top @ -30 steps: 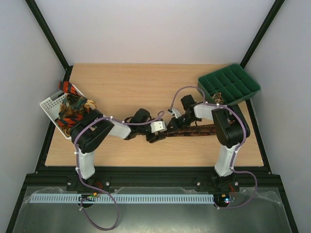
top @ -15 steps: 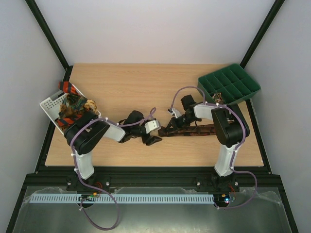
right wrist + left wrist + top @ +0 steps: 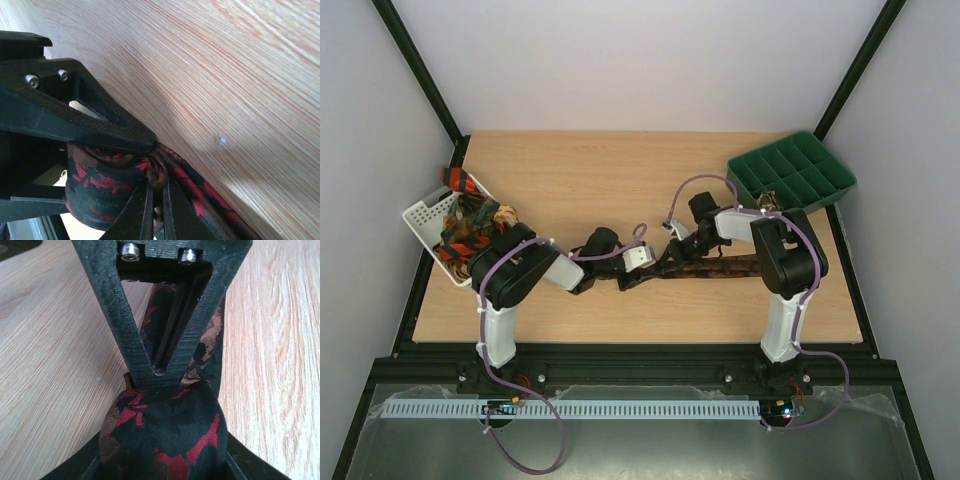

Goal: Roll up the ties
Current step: Roll the tie at the center of the board.

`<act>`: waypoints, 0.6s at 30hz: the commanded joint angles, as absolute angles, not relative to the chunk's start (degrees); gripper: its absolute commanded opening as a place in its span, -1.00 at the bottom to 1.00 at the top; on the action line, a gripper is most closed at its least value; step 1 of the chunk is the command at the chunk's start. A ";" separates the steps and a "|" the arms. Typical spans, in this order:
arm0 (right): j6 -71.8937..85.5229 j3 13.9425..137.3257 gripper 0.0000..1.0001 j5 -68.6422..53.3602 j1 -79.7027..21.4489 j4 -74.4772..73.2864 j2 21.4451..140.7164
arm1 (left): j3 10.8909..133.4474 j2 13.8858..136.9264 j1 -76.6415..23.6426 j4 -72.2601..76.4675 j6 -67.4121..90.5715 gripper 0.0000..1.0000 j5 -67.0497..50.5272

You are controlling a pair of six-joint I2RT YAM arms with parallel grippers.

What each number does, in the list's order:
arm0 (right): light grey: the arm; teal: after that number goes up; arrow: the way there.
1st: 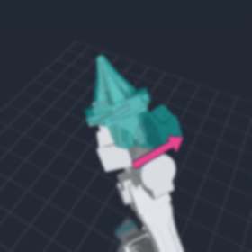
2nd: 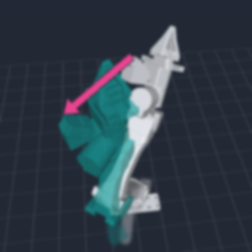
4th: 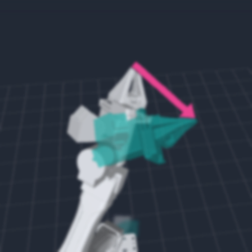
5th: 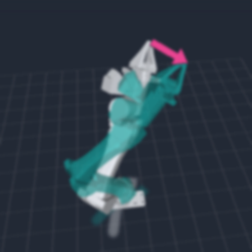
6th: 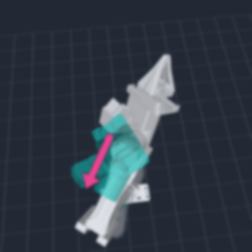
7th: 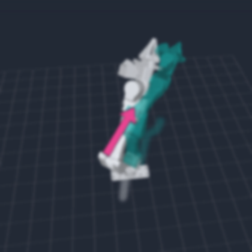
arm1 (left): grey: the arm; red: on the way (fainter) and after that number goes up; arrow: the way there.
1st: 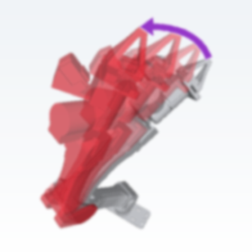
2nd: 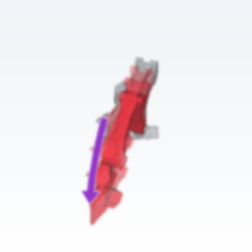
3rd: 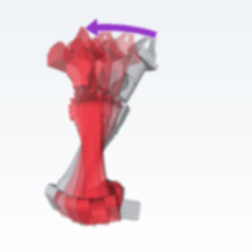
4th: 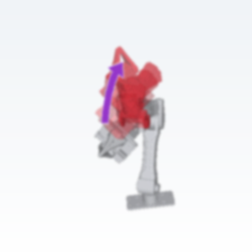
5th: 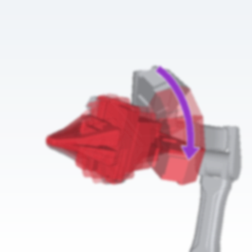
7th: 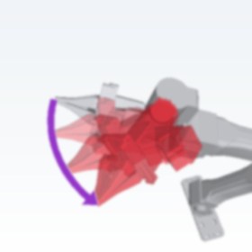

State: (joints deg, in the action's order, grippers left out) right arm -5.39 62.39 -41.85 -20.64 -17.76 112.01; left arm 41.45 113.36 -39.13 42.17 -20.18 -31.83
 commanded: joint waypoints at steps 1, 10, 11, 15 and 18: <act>-6.94 61.72 -0.94 -28.46 -21.26 -20.27 116.13 | 39.39 113.46 -41.80 39.10 -25.17 -0.31 -28.52; -3.48 64.97 -0.11 -33.43 -17.39 -31.72 108.91 | 40.13 111.21 -42.63 23.29 -30.13 -0.46 -19.43; -3.25 64.95 -0.05 -34.81 -17.20 -32.19 108.04 | 40.58 111.14 -42.63 21.87 -29.90 -0.47 -19.03; 1.23 64.30 0.04 -42.58 -17.30 -31.29 106.57 | 42.06 110.95 -42.71 18.07 -29.80 -0.43 -18.51; 5.88 63.38 0.04 -46.30 -18.02 -27.23 106.68 | 42.82 110.75 -42.71 16.57 -29.80 -0.42 -18.02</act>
